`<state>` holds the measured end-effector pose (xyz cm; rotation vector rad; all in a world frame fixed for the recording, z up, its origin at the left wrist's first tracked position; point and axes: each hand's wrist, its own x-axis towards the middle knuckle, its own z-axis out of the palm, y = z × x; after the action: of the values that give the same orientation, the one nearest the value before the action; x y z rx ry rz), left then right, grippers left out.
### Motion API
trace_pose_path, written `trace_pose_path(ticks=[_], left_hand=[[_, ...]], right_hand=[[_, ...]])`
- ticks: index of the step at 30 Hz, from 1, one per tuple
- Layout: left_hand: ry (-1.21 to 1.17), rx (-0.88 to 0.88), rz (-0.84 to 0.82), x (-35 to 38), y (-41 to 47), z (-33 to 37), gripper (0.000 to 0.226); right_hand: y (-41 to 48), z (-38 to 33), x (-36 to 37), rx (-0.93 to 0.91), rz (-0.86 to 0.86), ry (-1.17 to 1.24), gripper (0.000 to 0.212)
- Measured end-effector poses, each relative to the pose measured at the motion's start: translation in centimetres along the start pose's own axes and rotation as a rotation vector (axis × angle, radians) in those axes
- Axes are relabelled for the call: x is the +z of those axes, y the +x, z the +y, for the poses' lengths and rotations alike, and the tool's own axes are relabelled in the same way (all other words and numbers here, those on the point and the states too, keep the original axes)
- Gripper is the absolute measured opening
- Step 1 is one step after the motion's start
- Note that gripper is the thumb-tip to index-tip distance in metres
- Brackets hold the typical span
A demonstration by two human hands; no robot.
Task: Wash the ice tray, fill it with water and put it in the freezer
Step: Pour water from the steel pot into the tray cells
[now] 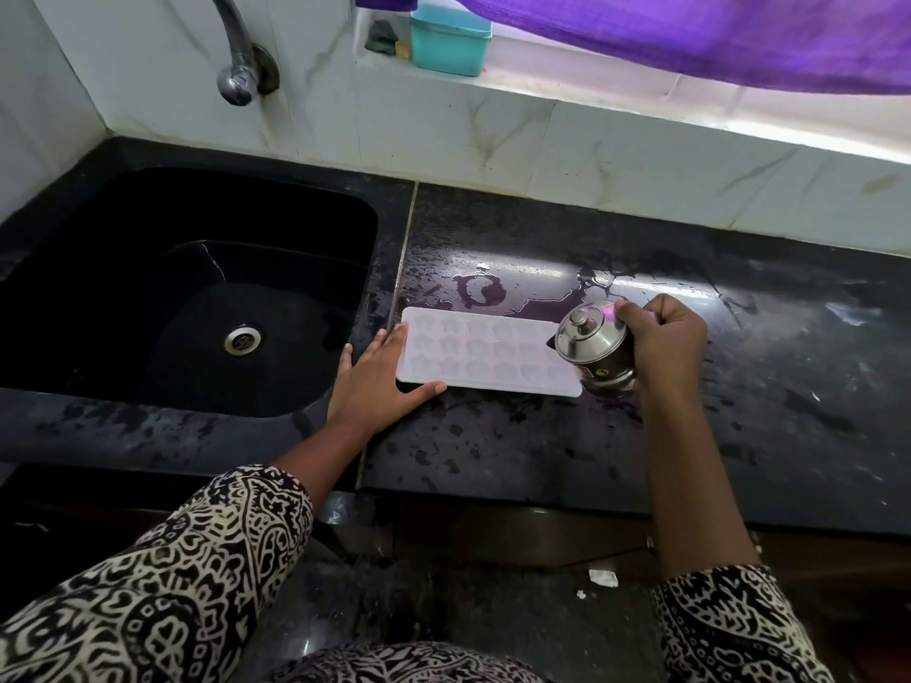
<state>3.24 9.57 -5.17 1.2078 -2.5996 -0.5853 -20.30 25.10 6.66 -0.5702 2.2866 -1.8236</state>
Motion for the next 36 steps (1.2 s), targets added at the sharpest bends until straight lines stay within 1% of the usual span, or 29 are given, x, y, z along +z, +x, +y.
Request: trace_pose_path(ticks=[7, 11, 15, 19, 21, 26, 30, 36], left_hand=[[0.002, 0.005, -0.004, 0.2, 0.1, -0.4, 0.112], [0.007, -0.001, -0.006, 0.2, 0.1, -0.3, 0.110], [0.013, -0.007, -0.006, 0.2, 0.1, -0.2, 0.100], [0.016, -0.012, -0.007, 0.0, 0.0, 0.0, 0.099], [0.019, -0.009, -0.011, 0.0, 0.0, 0.1, 0.100], [0.033, -0.005, -0.017, 0.2, 0.1, -0.2, 0.112], [0.026, -0.006, -0.004, 0.3, 0.1, -0.2, 0.112], [0.014, -0.006, 0.001, 0.3, -0.1, -0.1, 0.112]], right_hand=[[0.0, 0.0, 0.0, -0.066, 0.011, -0.076, 0.038], [0.1, -0.2, 0.0, -0.079, 0.008, -0.096, 0.038], [0.1, -0.5, 0.0, -0.089, 0.004, -0.118, 0.038], [0.0, -0.6, -0.2, -0.098, 0.004, -0.130, 0.038], [0.0, -0.7, -0.3, -0.102, 0.003, -0.127, 0.039], [0.0, -0.8, -0.7, -0.110, 0.003, -0.144, 0.040], [0.0, -1.0, -0.8, -0.119, 0.001, -0.158, 0.042], [-0.1, -0.9, -1.0, -0.108, -0.016, -0.152, 0.038]])
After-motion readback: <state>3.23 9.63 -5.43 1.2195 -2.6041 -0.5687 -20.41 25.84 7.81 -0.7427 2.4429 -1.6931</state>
